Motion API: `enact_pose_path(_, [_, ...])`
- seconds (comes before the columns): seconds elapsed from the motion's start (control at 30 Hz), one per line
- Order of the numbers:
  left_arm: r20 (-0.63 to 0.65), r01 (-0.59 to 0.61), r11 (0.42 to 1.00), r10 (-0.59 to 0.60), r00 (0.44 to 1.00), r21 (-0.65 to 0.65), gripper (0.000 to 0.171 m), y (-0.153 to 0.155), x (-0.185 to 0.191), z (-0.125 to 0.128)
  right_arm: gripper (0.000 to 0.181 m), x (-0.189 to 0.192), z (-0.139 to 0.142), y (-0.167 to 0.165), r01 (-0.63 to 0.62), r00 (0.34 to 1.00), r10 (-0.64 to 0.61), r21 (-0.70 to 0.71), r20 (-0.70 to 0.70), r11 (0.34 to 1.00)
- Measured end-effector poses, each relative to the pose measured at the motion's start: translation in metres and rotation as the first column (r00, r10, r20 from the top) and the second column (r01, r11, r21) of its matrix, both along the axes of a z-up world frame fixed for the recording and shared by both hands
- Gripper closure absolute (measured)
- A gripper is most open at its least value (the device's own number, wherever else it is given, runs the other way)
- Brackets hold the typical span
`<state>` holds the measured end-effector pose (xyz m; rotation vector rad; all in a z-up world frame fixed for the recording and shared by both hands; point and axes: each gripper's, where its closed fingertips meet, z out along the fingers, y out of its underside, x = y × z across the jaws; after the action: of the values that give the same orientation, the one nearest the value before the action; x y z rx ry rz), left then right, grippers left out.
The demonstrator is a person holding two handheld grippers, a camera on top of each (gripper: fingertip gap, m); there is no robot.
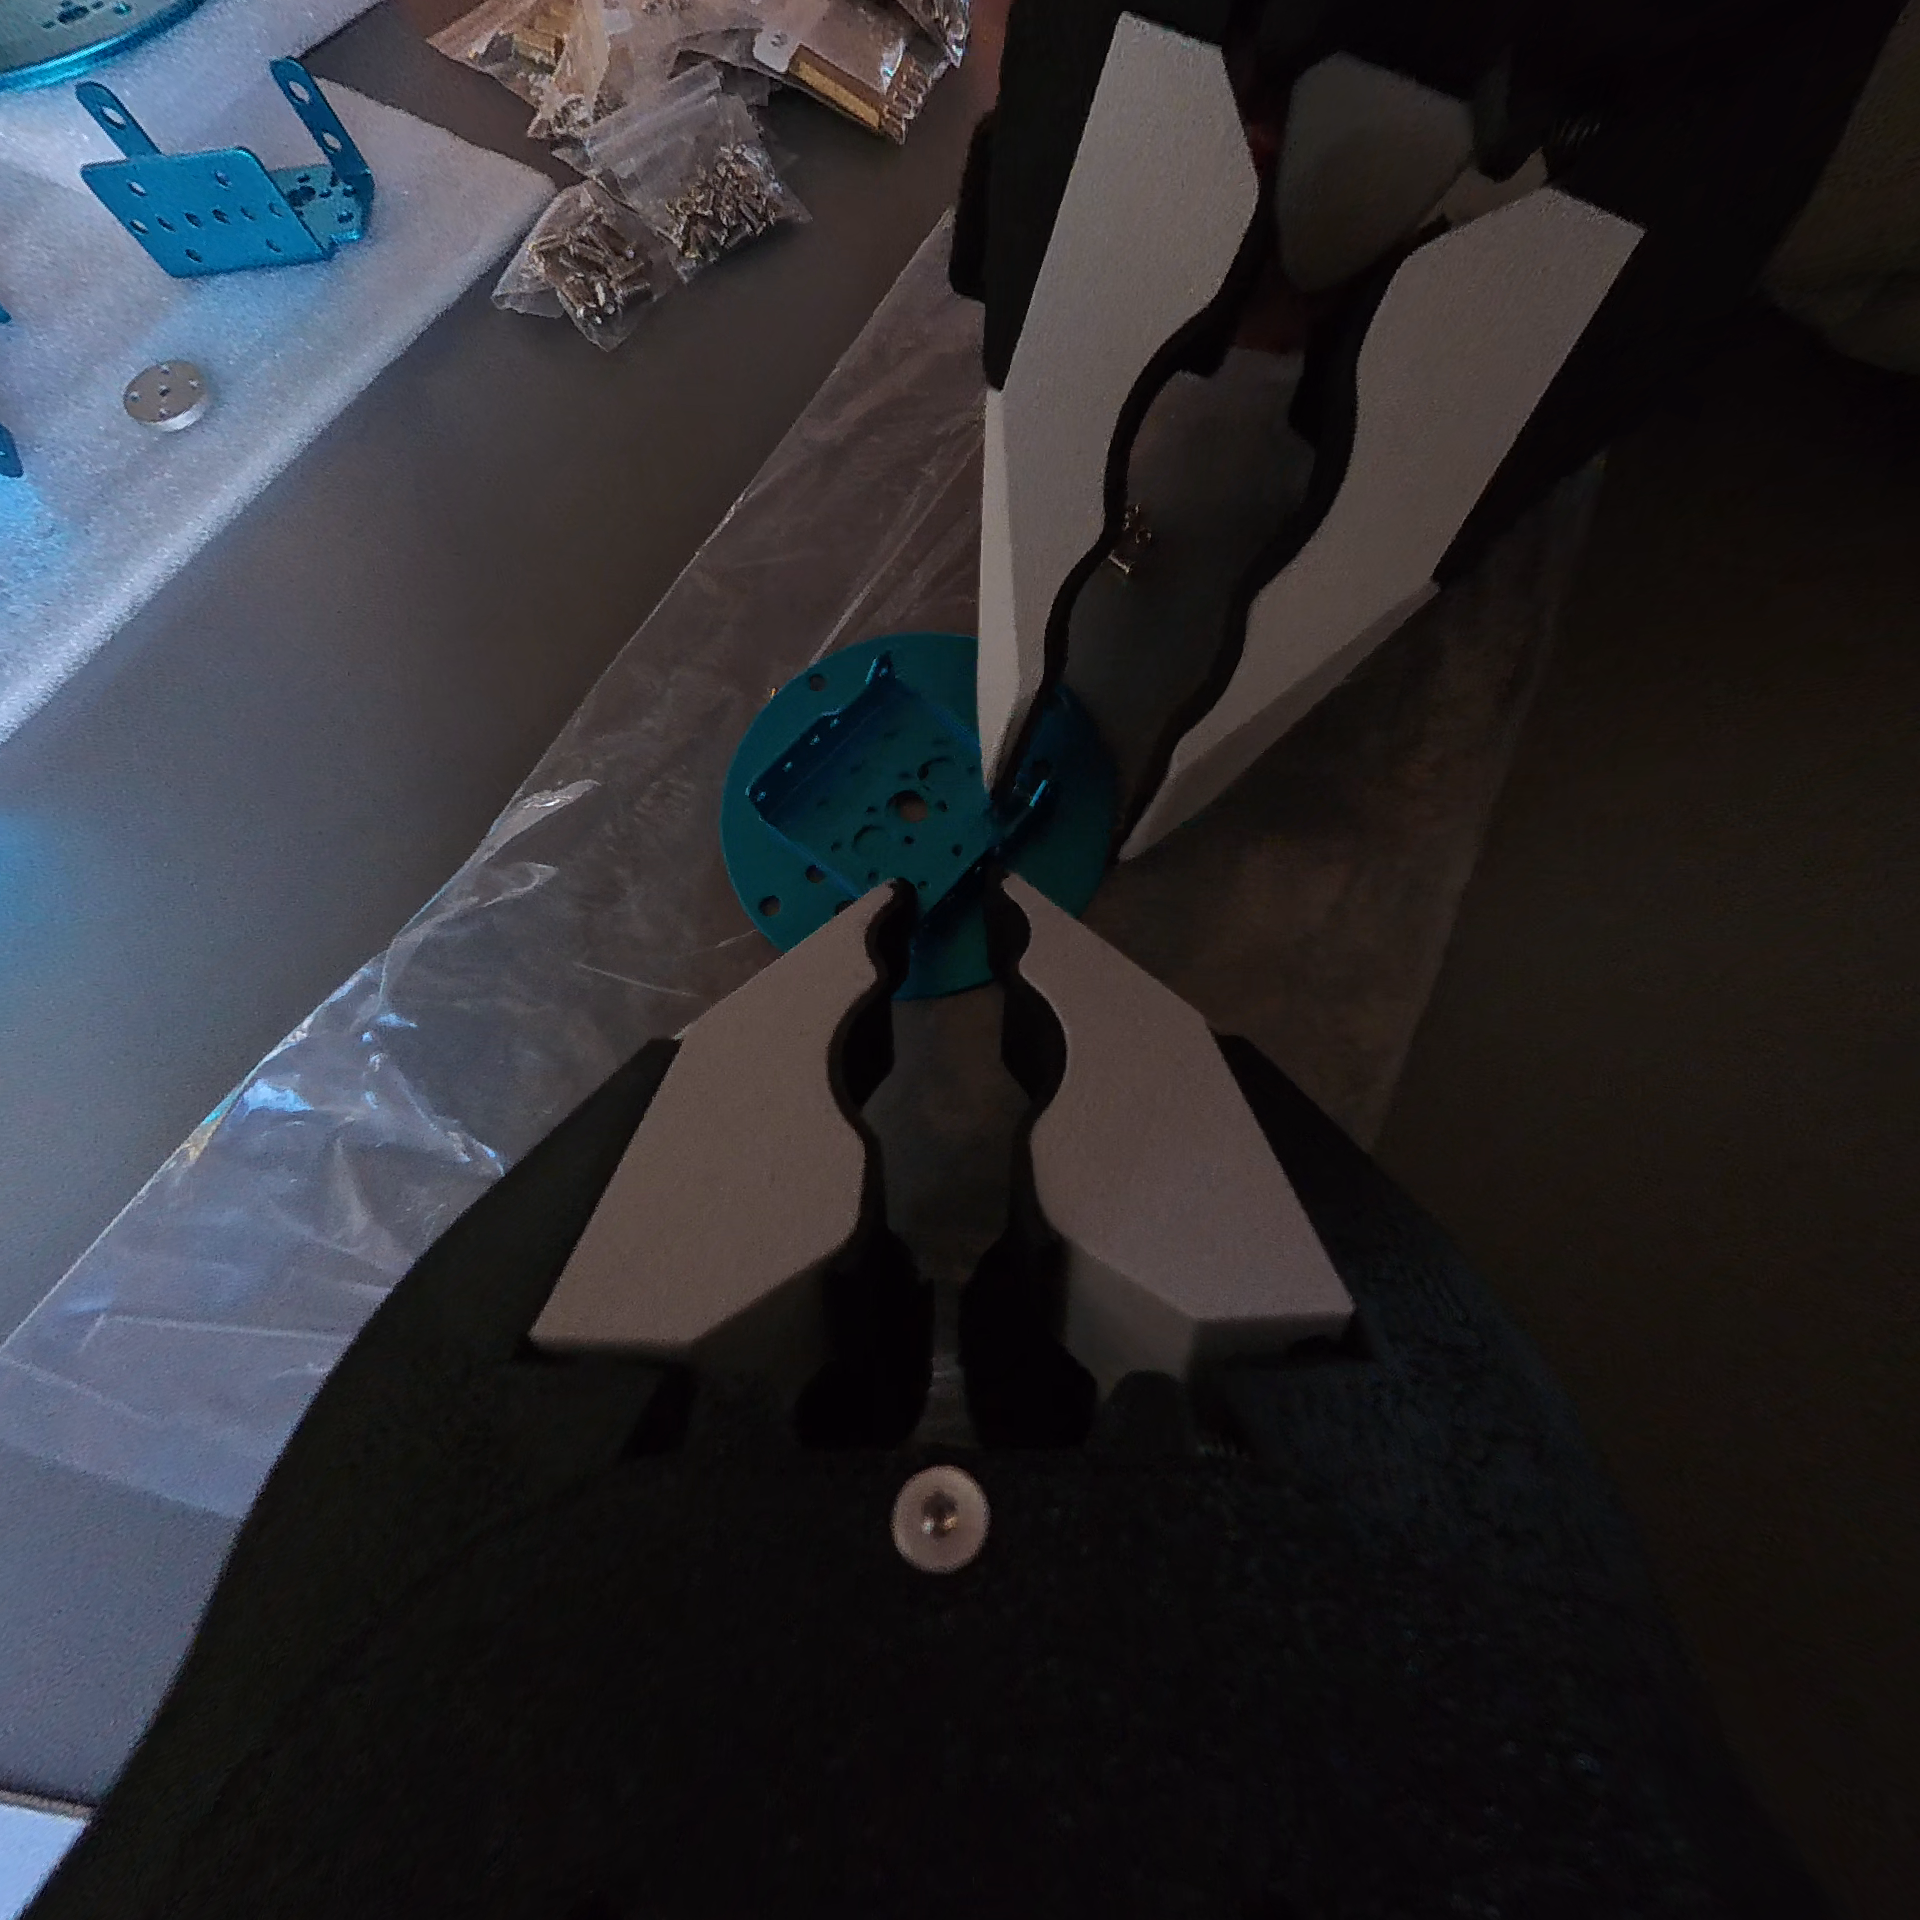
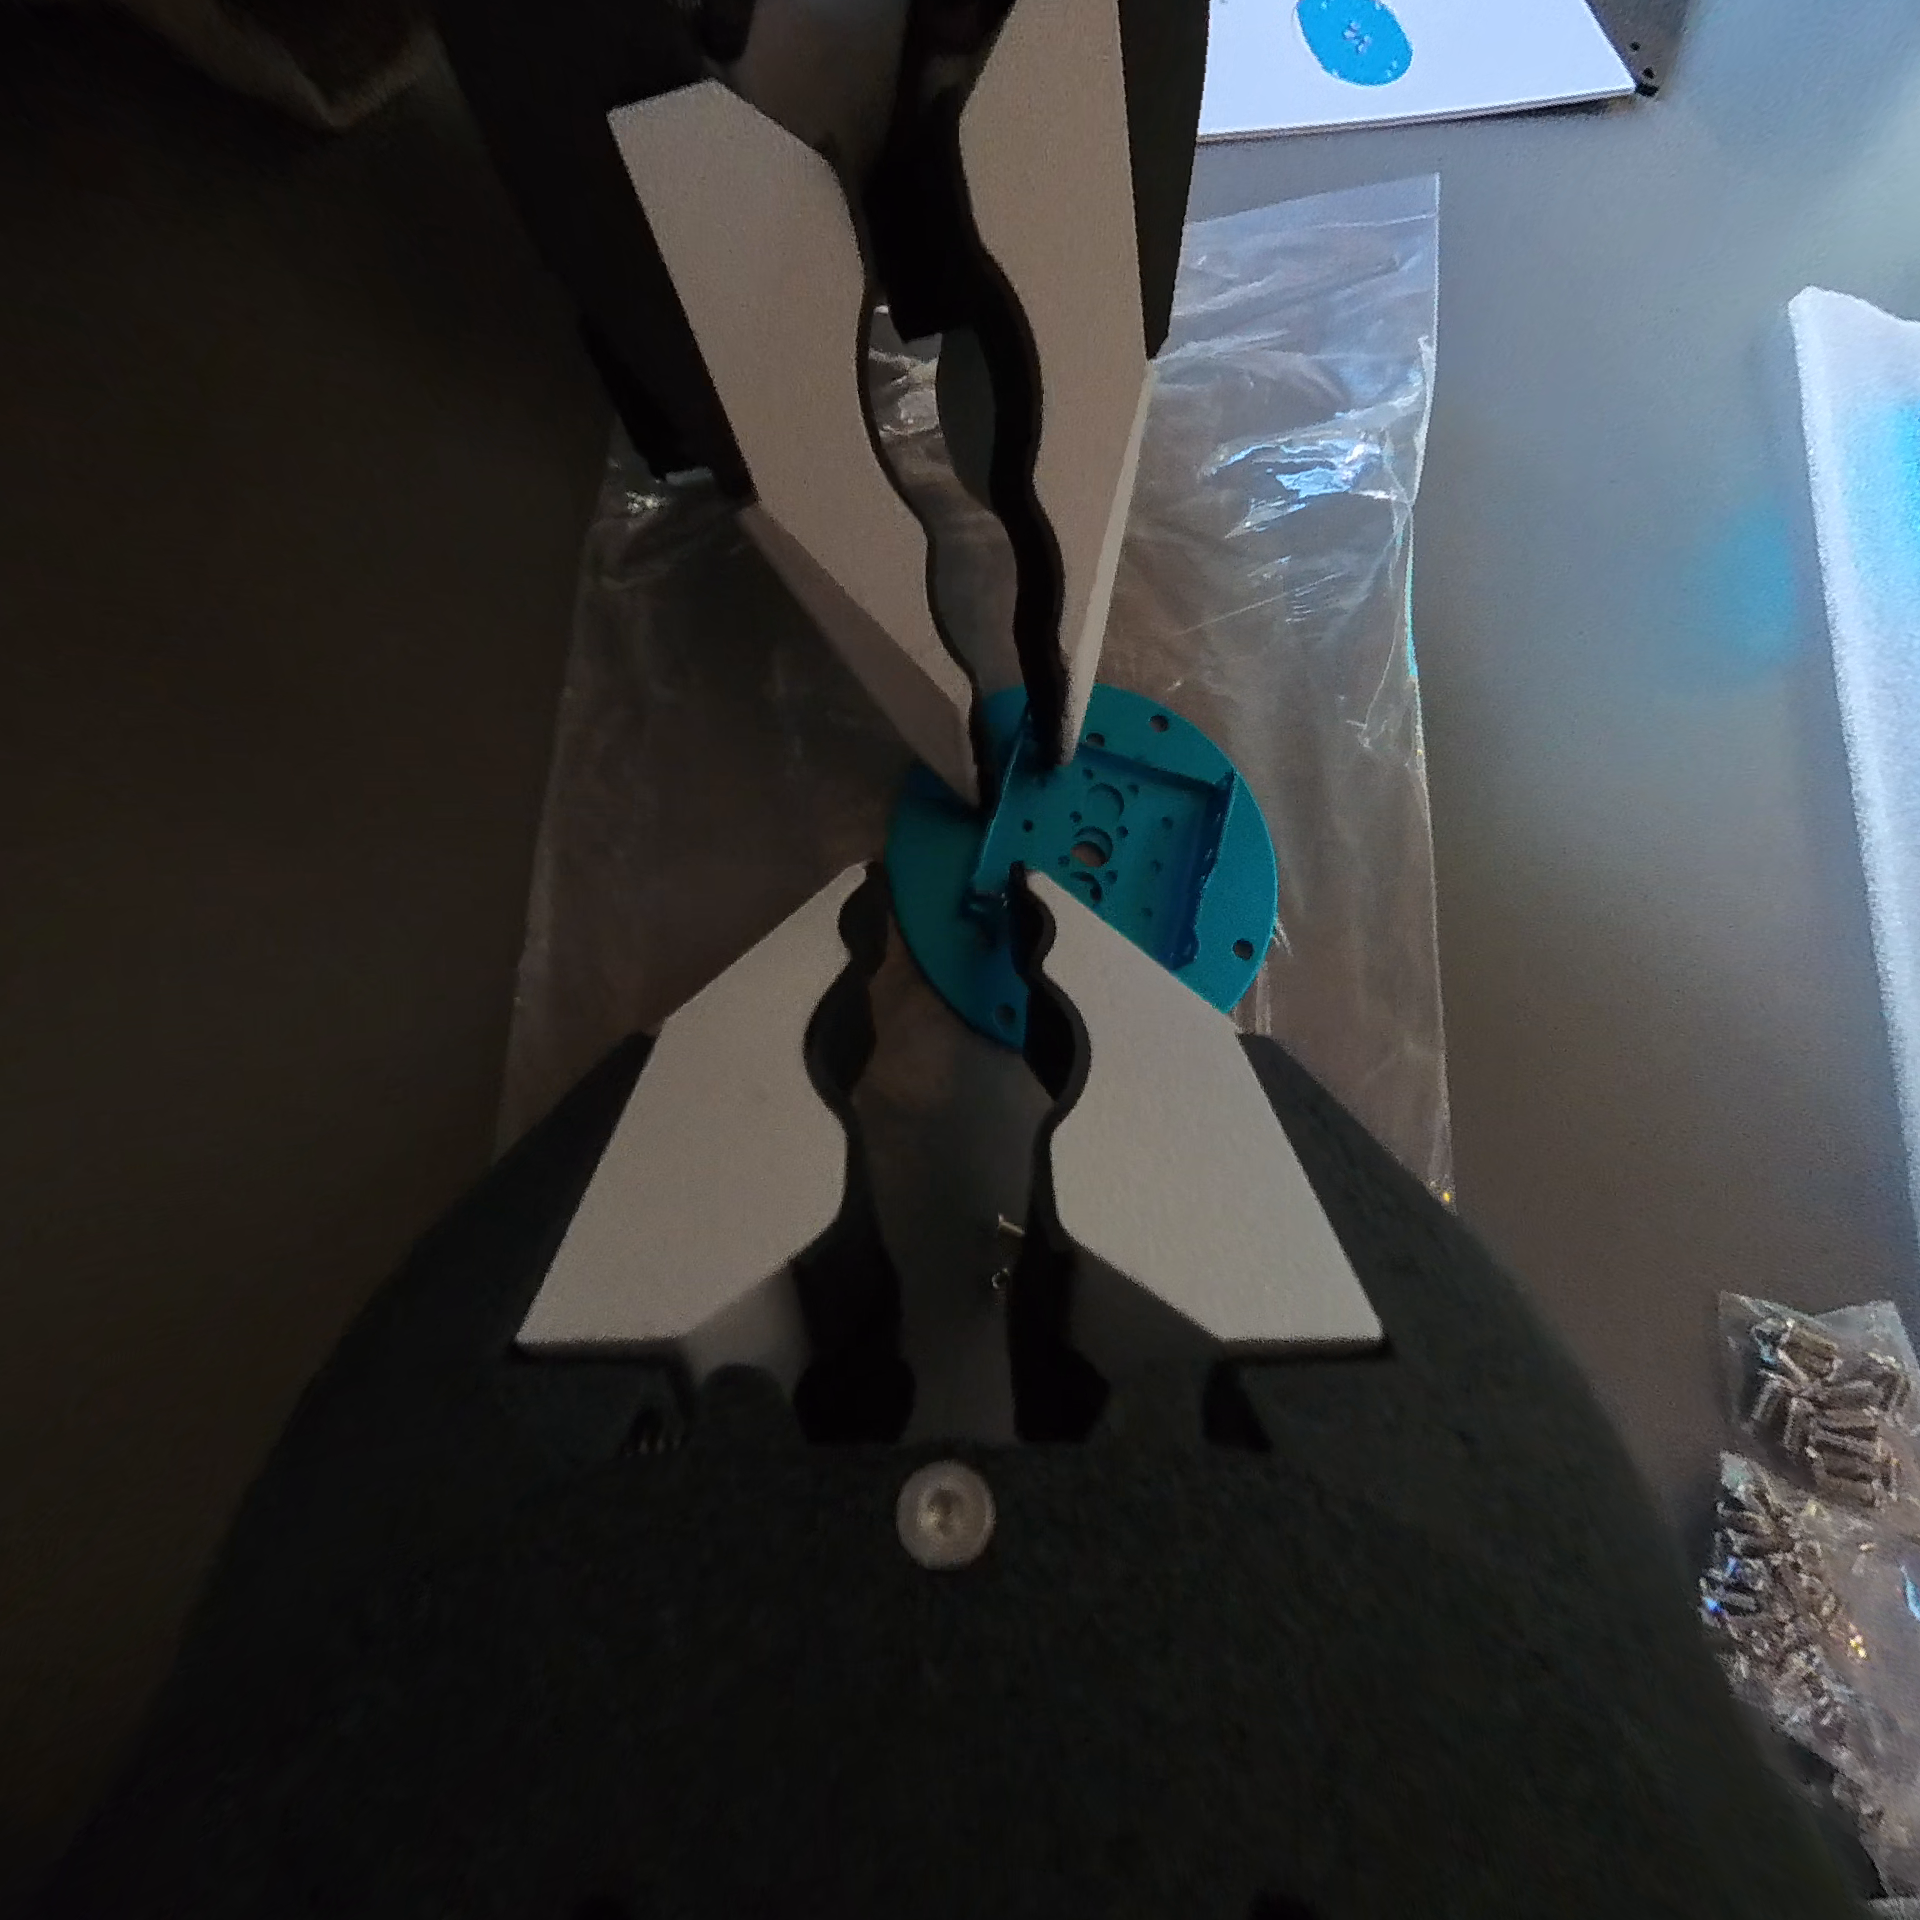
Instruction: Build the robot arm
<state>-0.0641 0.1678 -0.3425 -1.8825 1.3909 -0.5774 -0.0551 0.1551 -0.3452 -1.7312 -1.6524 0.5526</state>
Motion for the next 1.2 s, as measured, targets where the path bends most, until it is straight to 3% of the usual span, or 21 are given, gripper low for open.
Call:
enact_pose_path(0.33, [-0.035,0.143,0.987,-0.141,0.989,0.079,0.171,-0.018,0.006,0.001,0.169,0.006,0.006,0.001,0.006,1.0,-0.006,0.049,-0.009,0.999])
enact_pose_path(0.43, [-0.058,0.204,0.957,-0.196,0.979,0.204,0.171,-0.024,0.009,0.008,0.169,0.007,0.015,-0.004,0.002,0.998,-0.003,-0.021,-0.067,1.0])
enact_pose_path(0.57, [-0.047,0.23,0.948,-0.225,0.973,0.221,0.171,-0.029,0.011,0.013,0.158,0.01,0.033,-0.008,0.004,0.985,-0.03,-0.154,-0.17,0.988])
enact_pose_path(0.7, [-0.054,0.233,0.922,-0.228,0.972,0.31,0.171,-0.028,0.008,0.025,0.156,0.024,0.034,0.0,0.091,0.97,-0.152,-0.295,-0.189,0.951])
enact_pose_path(0.87, [-0.18,0.272,0.812,-0.208,0.961,0.516,0.171,-0.016,-0.002,0.043,0.159,0.013,0.044,-0.004,0.006,0.912,-0.262,-0.628,-0.317,0.779])
enact_pose_path(1.07, [-0.408,0.4,0.558,-0.117,0.905,0.727,0.171,0.002,-0.013,0.063,0.159,0.0,0.055,0.002,0.001,0.859,-0.363,-0.708,-0.36,0.706])
enact_pose_path(1.2, [-0.466,0.456,0.462,-0.101,0.879,0.761,0.171,0.0,-0.007,0.068,0.156,-0.006,0.059,0.001,-0.009,0.831,-0.439,-0.798,-0.341,0.603])
